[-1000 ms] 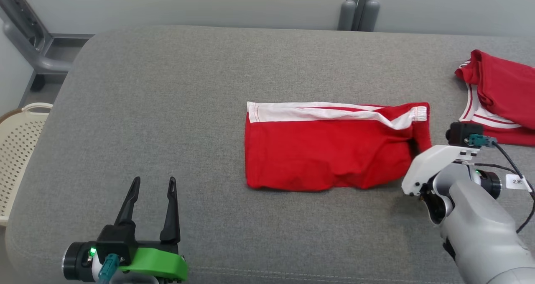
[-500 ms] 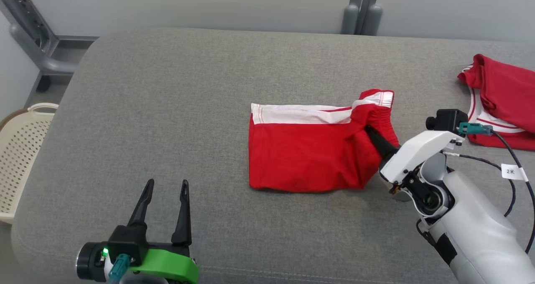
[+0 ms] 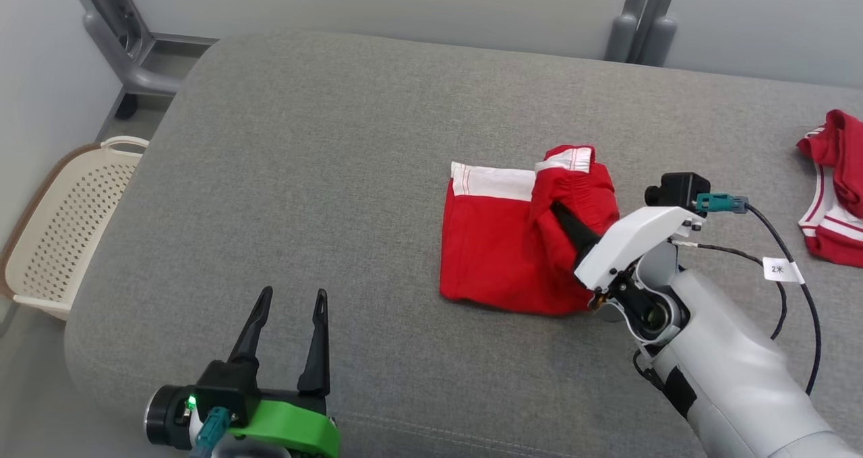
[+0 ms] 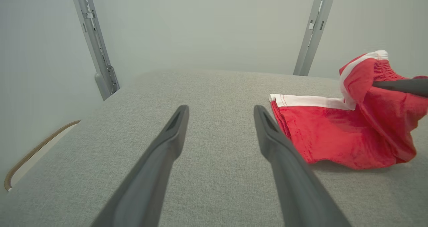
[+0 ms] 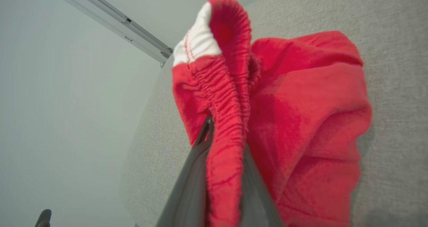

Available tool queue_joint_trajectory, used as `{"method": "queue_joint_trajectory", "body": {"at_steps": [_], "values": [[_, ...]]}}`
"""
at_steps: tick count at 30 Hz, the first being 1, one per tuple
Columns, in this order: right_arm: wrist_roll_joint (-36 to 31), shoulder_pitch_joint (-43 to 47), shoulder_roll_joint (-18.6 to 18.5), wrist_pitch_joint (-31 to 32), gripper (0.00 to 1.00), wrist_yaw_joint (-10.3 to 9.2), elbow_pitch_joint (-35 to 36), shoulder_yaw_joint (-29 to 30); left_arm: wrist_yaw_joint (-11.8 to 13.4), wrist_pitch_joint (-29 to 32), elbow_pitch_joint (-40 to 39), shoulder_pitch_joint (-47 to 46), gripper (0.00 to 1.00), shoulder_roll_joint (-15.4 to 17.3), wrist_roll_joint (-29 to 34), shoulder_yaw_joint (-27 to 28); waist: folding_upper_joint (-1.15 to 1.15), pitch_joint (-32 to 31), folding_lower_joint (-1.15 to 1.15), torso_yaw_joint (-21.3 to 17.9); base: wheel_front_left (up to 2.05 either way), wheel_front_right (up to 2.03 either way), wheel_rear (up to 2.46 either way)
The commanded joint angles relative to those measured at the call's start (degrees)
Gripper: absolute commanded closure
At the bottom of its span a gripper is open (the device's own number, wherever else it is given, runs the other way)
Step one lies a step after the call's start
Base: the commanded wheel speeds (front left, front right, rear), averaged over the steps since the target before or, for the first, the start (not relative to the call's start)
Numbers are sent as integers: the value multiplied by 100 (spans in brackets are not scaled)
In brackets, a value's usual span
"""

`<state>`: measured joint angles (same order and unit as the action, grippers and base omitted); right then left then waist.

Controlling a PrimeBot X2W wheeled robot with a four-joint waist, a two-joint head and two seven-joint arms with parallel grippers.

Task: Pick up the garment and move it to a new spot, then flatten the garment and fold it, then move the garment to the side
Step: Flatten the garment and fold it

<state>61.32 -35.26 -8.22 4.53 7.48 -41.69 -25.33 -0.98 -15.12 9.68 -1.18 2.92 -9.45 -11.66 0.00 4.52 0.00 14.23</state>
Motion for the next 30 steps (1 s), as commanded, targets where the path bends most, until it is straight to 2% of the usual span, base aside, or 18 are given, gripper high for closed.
{"method": "queue_joint_trajectory", "body": {"at_steps": [1, 14, 23, 24, 25, 26, 30], "values": [[31, -122, 92, -73, 100, 2, -266, 41, 25, 11, 8, -82, 0, 0, -33, -46, 0, 27, 0, 136, 0, 0, 0], [146, -748, 483, -488, 100, 2, -1755, 174, 101, 11, 37, -220, 0, 0, -187, -404, 0, 167, 0, 551, 0, 0, 0], [272, -891, 521, -665, 100, 2, -2127, -17, 163, 11, 65, -286, 0, 0, -267, -568, 0, 211, 0, 733, 0, 0, 0], [268, -911, 522, -704, 60, 2, -2128, -49, 172, 11, 70, -287, 0, 0, -270, -566, 0, 214, 0, 731, 0, 0, 0], [266, -922, 524, -743, 8, 2, -2128, -86, 180, 11, 72, -288, 0, 0, -272, -559, 0, 216, 0, 724, 0, 0, 0], [287, -917, 524, -770, 0, 2, -2133, -110, 187, 11, 76, -288, 0, 0, -270, -551, 0, 214, 0, 715, 0, 0, 0], [198, -838, 526, -913, 0, 1, -1928, -335, 188, 11, 83, -256, 0, 0, -240, -501, 0, 172, 0, 631, 0, 0, 0]]}}
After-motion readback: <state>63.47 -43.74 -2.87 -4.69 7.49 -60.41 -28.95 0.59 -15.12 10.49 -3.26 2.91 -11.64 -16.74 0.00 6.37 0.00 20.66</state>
